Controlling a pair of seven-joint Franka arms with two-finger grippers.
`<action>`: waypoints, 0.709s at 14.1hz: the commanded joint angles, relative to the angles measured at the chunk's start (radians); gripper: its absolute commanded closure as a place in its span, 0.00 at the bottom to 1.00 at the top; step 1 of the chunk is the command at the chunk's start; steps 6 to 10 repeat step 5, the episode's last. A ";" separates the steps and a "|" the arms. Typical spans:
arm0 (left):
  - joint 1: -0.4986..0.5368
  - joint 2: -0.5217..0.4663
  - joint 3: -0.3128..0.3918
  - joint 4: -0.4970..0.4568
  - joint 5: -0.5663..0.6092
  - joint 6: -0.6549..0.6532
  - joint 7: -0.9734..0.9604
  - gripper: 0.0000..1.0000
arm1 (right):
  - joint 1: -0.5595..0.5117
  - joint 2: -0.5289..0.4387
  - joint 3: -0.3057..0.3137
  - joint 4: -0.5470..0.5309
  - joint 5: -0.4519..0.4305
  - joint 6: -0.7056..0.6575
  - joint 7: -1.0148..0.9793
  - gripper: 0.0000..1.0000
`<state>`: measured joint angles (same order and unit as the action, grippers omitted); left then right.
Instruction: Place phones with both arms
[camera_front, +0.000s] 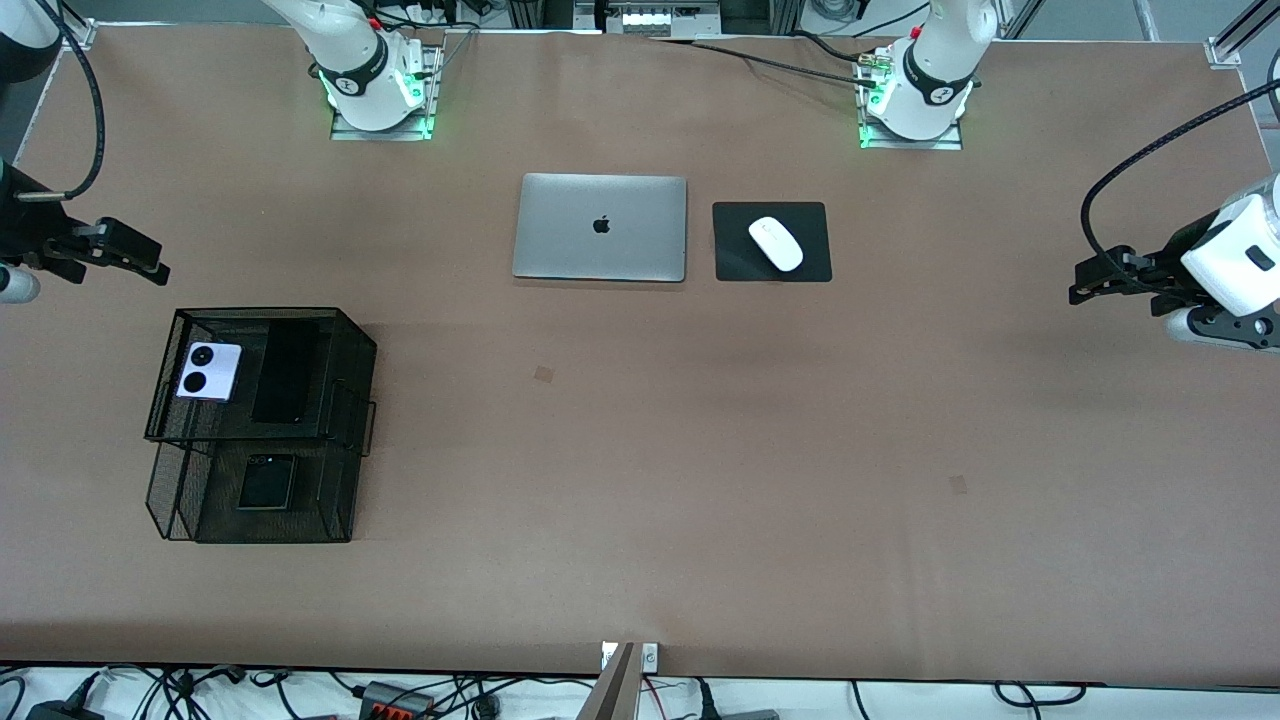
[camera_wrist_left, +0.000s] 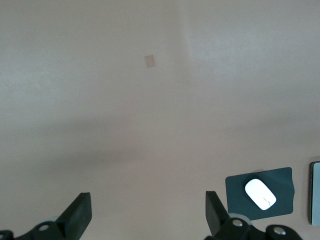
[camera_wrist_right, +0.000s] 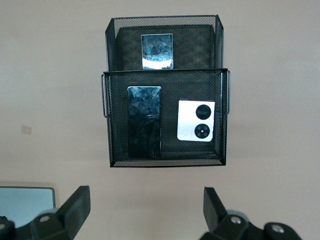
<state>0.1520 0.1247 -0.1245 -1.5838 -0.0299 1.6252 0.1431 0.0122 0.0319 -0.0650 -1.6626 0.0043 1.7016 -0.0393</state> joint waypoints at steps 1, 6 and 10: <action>-0.002 -0.005 -0.001 0.016 -0.004 -0.024 0.012 0.00 | 0.002 -0.021 0.004 -0.025 -0.018 0.012 0.002 0.00; -0.002 -0.005 0.000 0.016 -0.004 -0.025 0.013 0.00 | 0.002 -0.023 0.004 -0.028 -0.027 0.013 0.004 0.00; -0.002 -0.005 0.000 0.016 -0.004 -0.025 0.013 0.00 | 0.002 -0.023 0.004 -0.028 -0.027 0.013 0.004 0.00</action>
